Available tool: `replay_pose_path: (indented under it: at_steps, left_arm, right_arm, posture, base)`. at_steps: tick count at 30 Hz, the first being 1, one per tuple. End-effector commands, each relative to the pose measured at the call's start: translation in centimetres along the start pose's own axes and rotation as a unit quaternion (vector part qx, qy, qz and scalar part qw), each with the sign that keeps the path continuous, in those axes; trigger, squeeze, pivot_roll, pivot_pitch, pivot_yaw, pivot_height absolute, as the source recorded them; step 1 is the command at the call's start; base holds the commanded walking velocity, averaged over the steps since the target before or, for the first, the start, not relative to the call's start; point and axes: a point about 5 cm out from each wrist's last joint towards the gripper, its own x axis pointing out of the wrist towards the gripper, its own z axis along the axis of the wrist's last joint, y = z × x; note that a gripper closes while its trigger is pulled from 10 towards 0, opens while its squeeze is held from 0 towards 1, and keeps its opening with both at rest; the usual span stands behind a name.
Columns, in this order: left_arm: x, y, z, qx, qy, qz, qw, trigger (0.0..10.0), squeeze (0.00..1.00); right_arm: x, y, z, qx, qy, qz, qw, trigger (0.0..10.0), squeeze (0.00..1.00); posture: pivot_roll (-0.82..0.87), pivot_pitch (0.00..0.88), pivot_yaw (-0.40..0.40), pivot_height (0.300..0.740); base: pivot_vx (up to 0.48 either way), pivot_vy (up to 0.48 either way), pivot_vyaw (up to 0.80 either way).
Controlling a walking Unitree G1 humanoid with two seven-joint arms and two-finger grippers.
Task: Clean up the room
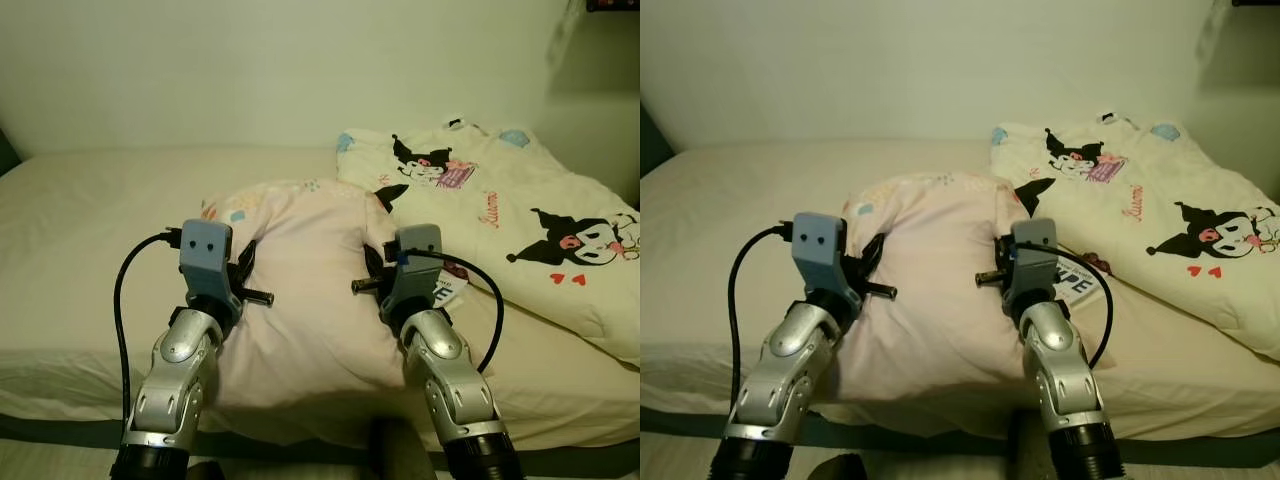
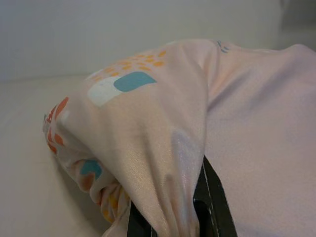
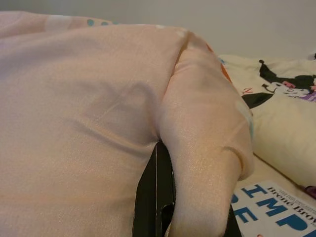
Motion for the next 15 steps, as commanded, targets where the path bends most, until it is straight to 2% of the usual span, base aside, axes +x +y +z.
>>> replay_pose_path:
  at_steps: [1, 15]
  left_arm:
    - [0.17, -0.44, 0.76, 0.000, -0.015, -0.005, 1.000, 10.0, 0.00]
    - [-0.01, -0.84, 0.07, 0.012, -0.013, -0.016, 1.000, 10.0, 0.00]
  right_arm:
    - [0.14, 0.52, 0.67, -0.002, -0.027, 0.005, 1.000, 10.0, 0.00]
    - [-0.01, 0.31, 0.21, -0.002, -0.020, -0.006, 1.000, 10.0, 0.00]
  posture:
    - [-0.12, 0.013, 0.032, 0.611]
    - [-0.12, 0.018, 0.037, 0.661]
  base:
    - [0.000, 0.000, 0.00]
    - [0.000, 0.000, 0.00]
